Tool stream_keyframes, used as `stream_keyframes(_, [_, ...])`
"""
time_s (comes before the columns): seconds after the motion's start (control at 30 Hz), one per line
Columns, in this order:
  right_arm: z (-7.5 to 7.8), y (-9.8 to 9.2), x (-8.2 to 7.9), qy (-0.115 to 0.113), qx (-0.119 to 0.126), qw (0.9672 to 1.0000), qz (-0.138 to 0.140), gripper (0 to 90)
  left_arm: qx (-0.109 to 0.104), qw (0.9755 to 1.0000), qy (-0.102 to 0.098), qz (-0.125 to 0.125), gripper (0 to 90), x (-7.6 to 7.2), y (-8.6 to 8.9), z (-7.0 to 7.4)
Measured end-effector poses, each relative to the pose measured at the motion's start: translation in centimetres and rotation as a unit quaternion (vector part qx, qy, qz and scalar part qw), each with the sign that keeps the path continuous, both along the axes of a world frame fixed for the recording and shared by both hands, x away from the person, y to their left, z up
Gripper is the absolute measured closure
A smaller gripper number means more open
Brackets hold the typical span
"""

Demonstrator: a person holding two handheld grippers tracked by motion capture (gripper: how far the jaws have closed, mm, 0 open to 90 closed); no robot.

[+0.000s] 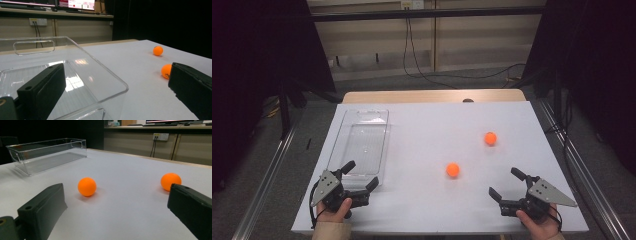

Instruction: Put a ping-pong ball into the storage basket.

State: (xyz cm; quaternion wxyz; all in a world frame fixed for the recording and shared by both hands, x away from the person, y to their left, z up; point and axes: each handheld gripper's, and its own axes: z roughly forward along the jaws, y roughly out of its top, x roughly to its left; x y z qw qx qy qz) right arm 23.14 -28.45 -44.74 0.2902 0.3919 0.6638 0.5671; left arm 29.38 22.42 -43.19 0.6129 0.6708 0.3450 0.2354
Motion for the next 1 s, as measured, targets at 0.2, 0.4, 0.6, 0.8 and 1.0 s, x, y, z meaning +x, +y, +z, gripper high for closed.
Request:
stream_keyframes(0.2, [0.1, 0.1, 0.1, 0.002, -0.003, 1.0, 0.001, 0.8, 0.002, 1.0, 0.001, -0.001, 1.2, -0.1, -0.1, 0.0])
stream_keyframes(0.4, [0.1, 0.2, 0.3, 0.006, -0.006, 1.0, 0.003, 0.8, 0.001, 1.0, 0.001, -0.002, 1.3, -0.2, -0.2, 0.0])
stream_keyframes(0.6, [0.1, 0.7, 0.9, 0.016, -0.016, 0.9997, 0.008, 0.8, 0.009, 1.0, -0.002, -0.003, 1.3, -0.1, -0.2, 0.0])
stream_keyframes(0.8, [0.3, 1.6, 1.6, 0.024, -0.027, 0.9992, 0.015, 1.3, 0.01, 0.9999, -0.003, -0.003, 1.3, -0.3, 0.0, 0.1])
stream_keyframes(1.0, [0.4, 2.1, 2.3, 0.028, -0.032, 0.9989, 0.022, 1.3, 0.012, 0.9999, -0.003, -0.006, 1.3, -0.3, 0.0, 0.0])
